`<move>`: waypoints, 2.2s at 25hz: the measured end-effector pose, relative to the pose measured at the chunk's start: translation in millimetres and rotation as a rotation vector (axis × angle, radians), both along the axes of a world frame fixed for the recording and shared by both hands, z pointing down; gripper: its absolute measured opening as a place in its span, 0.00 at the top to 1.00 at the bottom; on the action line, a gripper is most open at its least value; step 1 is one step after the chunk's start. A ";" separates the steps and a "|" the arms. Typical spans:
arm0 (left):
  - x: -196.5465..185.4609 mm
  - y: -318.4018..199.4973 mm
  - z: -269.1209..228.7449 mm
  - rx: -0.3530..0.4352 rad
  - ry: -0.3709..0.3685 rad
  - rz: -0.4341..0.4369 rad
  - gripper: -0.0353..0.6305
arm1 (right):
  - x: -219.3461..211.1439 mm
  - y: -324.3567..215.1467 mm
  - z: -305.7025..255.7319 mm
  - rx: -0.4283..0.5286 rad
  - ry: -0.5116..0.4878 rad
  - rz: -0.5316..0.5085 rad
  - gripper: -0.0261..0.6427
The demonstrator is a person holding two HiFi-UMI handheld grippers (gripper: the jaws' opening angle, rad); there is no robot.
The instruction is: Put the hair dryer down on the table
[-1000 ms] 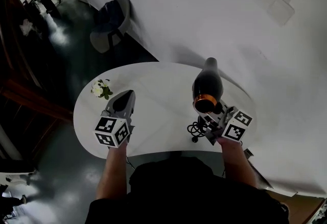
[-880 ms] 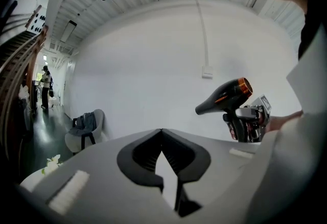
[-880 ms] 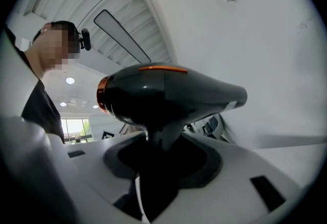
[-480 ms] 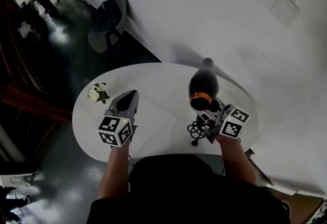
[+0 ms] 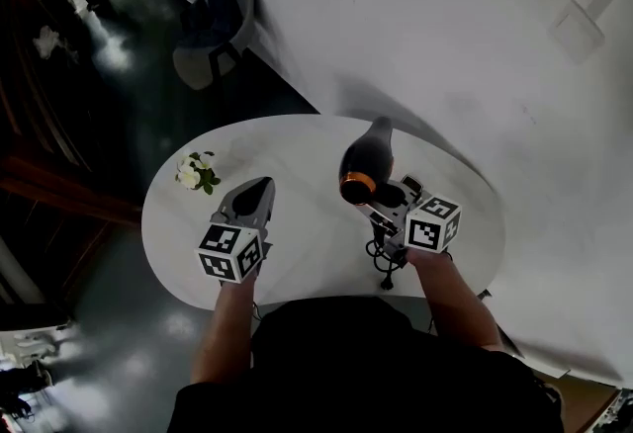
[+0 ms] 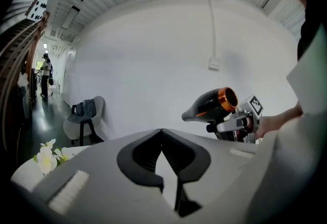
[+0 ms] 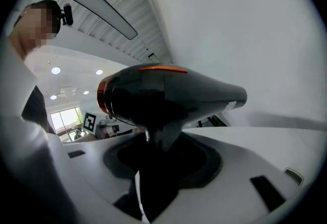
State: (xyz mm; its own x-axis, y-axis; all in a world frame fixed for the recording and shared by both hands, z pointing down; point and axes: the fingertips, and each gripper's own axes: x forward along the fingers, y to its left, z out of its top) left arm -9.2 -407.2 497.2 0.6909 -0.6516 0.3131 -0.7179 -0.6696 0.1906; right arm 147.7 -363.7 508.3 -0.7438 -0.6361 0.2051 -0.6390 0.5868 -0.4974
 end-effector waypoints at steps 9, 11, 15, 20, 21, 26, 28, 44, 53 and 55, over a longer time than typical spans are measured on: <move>-12.1 -9.8 14.9 -0.025 0.018 -0.009 0.93 | -31.7 -39.0 64.5 -0.135 0.145 -0.063 0.69; -12.8 -9.6 16.5 -0.027 0.021 -0.008 0.93 | -35.8 -45.6 80.1 -0.172 0.175 -0.064 0.69; -18.8 -7.5 18.4 -0.033 0.023 -0.015 0.93 | -43.2 -60.2 110.8 -0.246 0.221 -0.046 0.69; -25.3 -3.5 16.9 -0.039 0.011 -0.033 0.93 | -51.6 -76.1 148.7 -0.328 0.278 -0.043 0.69; -27.6 -2.2 16.7 -0.040 0.008 -0.039 0.93 | -53.2 -77.8 157.2 -0.345 0.295 -0.040 0.69; -43.2 4.6 20.3 -0.048 -0.013 -0.079 0.93 | -64.1 -82.4 190.1 -0.397 0.380 -0.041 0.69; -50.3 6.4 22.4 -0.053 -0.021 -0.098 0.93 | -69.4 -83.1 197.3 -0.393 0.421 -0.060 0.69; -56.2 12.4 21.3 -0.053 -0.043 -0.116 0.93 | -66.2 -78.0 233.8 -0.500 0.413 -0.042 0.69; -35.5 -2.2 2.4 -0.005 -0.026 -0.068 0.93 | -18.8 -91.7 158.5 -0.389 0.234 0.055 0.68; -26.8 -7.5 -3.5 0.009 -0.025 -0.046 0.93 | -1.4 -94.2 135.0 -0.339 0.196 0.087 0.68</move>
